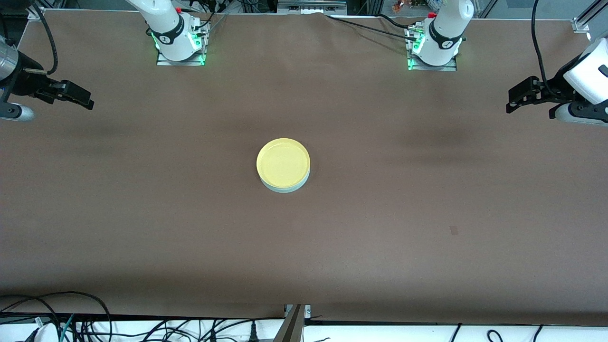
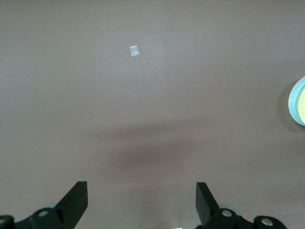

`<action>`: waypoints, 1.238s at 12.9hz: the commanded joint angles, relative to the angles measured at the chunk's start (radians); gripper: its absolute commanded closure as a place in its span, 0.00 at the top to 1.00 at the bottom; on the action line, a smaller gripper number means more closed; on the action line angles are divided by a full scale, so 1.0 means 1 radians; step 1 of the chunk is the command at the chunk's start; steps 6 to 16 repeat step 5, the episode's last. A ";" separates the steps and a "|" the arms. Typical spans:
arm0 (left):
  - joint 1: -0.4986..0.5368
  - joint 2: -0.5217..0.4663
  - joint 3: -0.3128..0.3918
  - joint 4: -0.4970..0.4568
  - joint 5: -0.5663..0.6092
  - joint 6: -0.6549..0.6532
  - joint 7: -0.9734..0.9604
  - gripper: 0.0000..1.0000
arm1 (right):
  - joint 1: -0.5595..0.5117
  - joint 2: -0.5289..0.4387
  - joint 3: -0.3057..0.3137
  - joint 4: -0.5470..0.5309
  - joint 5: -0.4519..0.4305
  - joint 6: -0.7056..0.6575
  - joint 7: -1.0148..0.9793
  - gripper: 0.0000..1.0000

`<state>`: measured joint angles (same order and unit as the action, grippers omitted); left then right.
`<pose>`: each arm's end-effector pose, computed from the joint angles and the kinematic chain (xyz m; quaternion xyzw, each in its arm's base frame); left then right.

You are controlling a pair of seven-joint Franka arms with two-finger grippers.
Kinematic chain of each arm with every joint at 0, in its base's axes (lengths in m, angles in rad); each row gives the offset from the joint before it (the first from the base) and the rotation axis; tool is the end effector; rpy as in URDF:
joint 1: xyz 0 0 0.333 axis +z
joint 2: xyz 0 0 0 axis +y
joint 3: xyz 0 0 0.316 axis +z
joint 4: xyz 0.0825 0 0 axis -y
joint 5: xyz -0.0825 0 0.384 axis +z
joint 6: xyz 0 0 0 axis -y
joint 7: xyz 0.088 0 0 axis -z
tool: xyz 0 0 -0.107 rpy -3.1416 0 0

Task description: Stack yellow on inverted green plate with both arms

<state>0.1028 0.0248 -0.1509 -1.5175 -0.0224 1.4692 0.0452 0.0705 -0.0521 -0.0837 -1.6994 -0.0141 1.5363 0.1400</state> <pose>0.5510 -0.0280 0.6273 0.9981 -0.0474 -0.0364 0.0130 0.5307 -0.0096 0.5896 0.9955 -0.0761 -0.0551 0.0084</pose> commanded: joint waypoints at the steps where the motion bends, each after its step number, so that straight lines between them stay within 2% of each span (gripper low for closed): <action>1: 0.003 0.012 -0.006 0.039 -0.002 -0.023 0.010 1.00 | -0.038 -0.020 0.019 -0.028 -0.004 0.019 -0.025 1.00; 16: 0.012 0.014 -0.003 0.039 -0.002 -0.023 0.012 1.00 | -0.038 -0.018 0.019 -0.028 -0.004 0.019 -0.033 1.00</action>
